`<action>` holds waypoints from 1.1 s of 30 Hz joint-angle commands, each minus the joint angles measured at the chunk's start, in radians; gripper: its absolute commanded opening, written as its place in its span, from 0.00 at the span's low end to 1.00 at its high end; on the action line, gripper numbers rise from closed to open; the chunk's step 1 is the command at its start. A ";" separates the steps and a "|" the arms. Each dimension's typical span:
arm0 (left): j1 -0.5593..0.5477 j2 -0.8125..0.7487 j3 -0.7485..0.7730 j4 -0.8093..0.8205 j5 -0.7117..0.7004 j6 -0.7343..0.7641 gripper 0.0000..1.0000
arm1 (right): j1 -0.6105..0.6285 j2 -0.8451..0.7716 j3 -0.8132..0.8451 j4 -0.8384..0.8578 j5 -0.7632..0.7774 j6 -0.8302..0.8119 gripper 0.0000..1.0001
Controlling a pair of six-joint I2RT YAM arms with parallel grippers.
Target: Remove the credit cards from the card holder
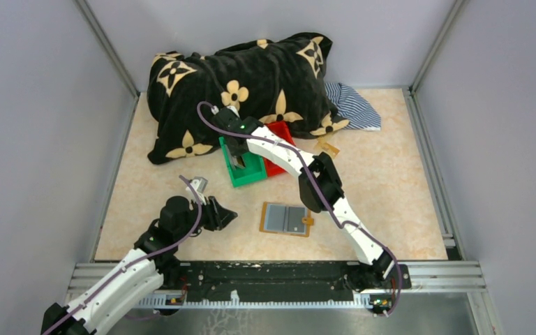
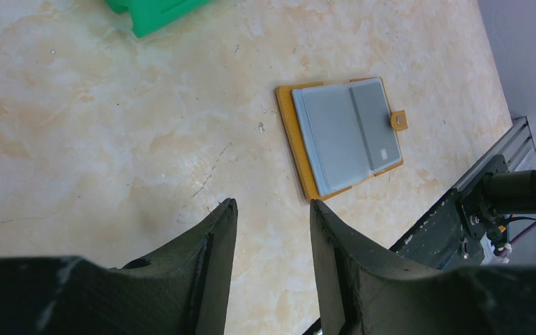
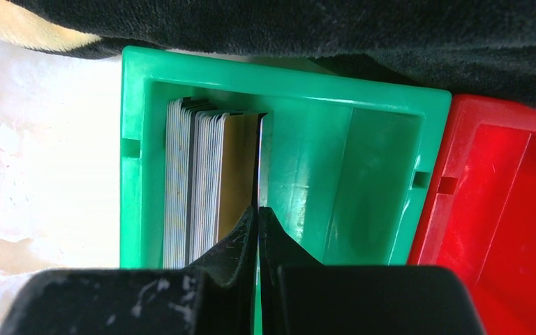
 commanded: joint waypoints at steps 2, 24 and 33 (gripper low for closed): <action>0.004 -0.002 0.004 -0.005 0.002 0.012 0.49 | 0.007 0.016 0.032 0.056 -0.008 0.020 0.00; 0.004 0.030 -0.019 0.033 0.006 0.015 0.48 | 0.037 -0.105 -0.122 0.154 -0.021 0.018 0.24; 0.004 0.051 -0.021 0.066 0.009 0.013 0.48 | 0.038 -0.234 -0.285 0.264 0.029 0.027 0.24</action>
